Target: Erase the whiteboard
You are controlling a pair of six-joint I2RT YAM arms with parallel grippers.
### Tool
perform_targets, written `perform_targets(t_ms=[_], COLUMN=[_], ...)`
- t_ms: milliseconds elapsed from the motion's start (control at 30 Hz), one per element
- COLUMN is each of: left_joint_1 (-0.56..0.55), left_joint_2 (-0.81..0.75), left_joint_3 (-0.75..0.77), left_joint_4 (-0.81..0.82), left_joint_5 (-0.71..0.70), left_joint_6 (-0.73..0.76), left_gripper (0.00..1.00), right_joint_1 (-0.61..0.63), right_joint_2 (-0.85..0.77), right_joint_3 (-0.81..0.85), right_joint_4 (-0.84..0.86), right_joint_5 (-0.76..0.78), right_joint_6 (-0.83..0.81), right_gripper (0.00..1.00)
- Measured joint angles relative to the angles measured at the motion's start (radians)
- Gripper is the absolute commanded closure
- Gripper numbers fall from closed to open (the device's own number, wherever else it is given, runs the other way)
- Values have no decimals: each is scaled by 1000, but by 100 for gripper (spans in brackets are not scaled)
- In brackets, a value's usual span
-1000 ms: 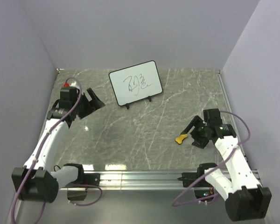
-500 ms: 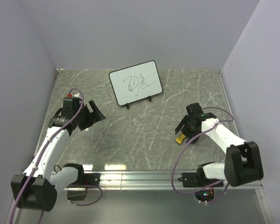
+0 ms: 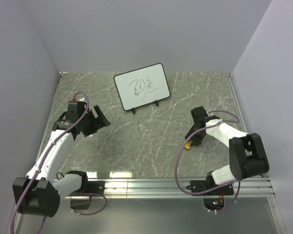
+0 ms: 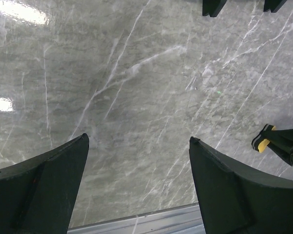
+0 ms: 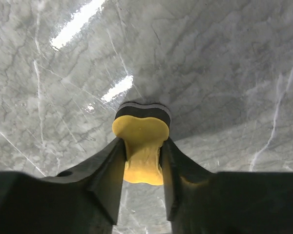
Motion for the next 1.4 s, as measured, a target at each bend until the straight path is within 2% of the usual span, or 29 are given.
perform_targets(t_ms=[33,167,367,500,733,900,1067,1233,1400], left_joint_1=[0,0,0,1,41,68,81,81,82], left_joint_2=[1,6,73,172,483,704,932,1061,1155], left_joint_3=[0,0,0,1,118,264,412,528,665], left_joint_4=[-1,2,101,280,654,886,1056,1077,1102], left_joint_5=[0,-10,-8,39,282,428,533,577,629], left_joint_6=[0,0,5,21,33,-1,-63,-82,-110], left_gripper=[10,7,9,10,12,23,26,28,40], right_joint_1=[0,0,0,0,0,0,0,0,0], right_joint_2=[3,7,-2,-64,-238,-308,-249,-108,8], right_joint_3=[2,6,7,10,73,137,202,282,346], right_joint_4=[2,3,-2,-34,-137,-180,-187,-188,-178], right_joint_5=[1,5,4,-6,-39,-73,-110,-121,-130], right_joint_6=[-4,-19,-48,-70,-103,-124,-145,-168,-172], right_gripper=[73,100,100,100,100,100,100,100,100])
